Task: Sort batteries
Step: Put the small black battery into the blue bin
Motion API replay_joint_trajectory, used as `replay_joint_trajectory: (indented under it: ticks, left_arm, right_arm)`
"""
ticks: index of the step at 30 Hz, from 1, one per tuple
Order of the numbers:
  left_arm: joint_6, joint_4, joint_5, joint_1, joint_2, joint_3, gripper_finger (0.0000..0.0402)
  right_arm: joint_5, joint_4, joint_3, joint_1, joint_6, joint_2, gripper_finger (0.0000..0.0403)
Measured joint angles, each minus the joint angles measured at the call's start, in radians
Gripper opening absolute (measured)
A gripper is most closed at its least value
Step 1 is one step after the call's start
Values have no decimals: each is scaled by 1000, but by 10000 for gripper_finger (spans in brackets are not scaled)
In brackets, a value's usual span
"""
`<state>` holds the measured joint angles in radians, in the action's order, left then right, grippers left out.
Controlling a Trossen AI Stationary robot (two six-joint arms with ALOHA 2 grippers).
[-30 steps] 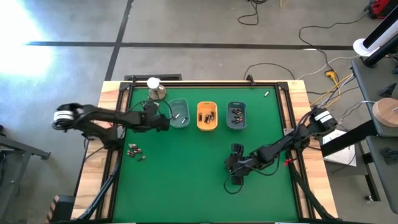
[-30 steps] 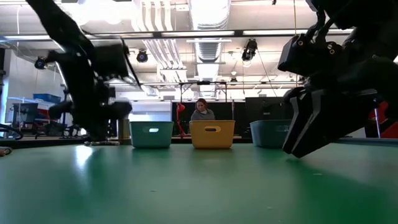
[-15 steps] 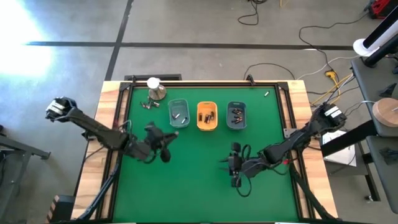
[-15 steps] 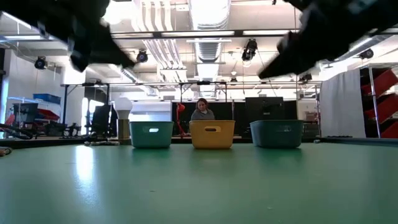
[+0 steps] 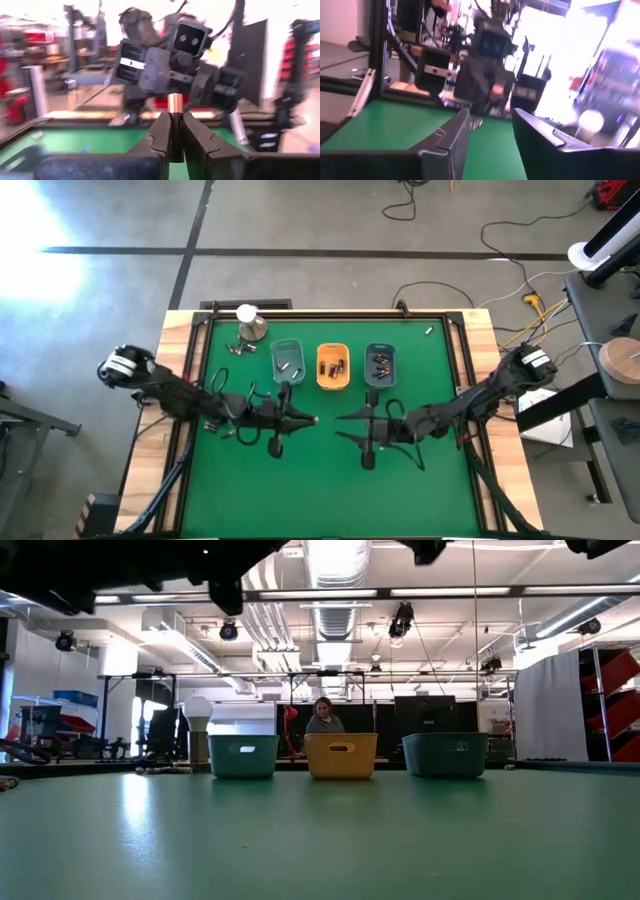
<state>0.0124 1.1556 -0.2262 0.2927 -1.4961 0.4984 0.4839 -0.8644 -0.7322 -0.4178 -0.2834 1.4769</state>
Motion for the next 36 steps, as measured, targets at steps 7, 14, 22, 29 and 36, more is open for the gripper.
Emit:
replay_joint_trajectory:
  ticks: [7,14,22,29,36]
  left_arm:
    - [127,72,289,-139,-71,24,13]
    - [158,140,464,-159,-154,74,13]
    - [206,206,484,-163,-218,84,13]
    - [218,210,484,-164,-238,102,13]
    - [225,210,508,-164,-252,129,13]
  right_arm:
    - [-209,-70,-15,67,-126,16,159]
    - [-360,-42,-15,126,-228,25,146]
    - [-466,-30,-15,175,-237,25,130]
    - [-566,-7,-15,209,-222,25,119]
    - [-597,32,-15,235,-161,25,107]
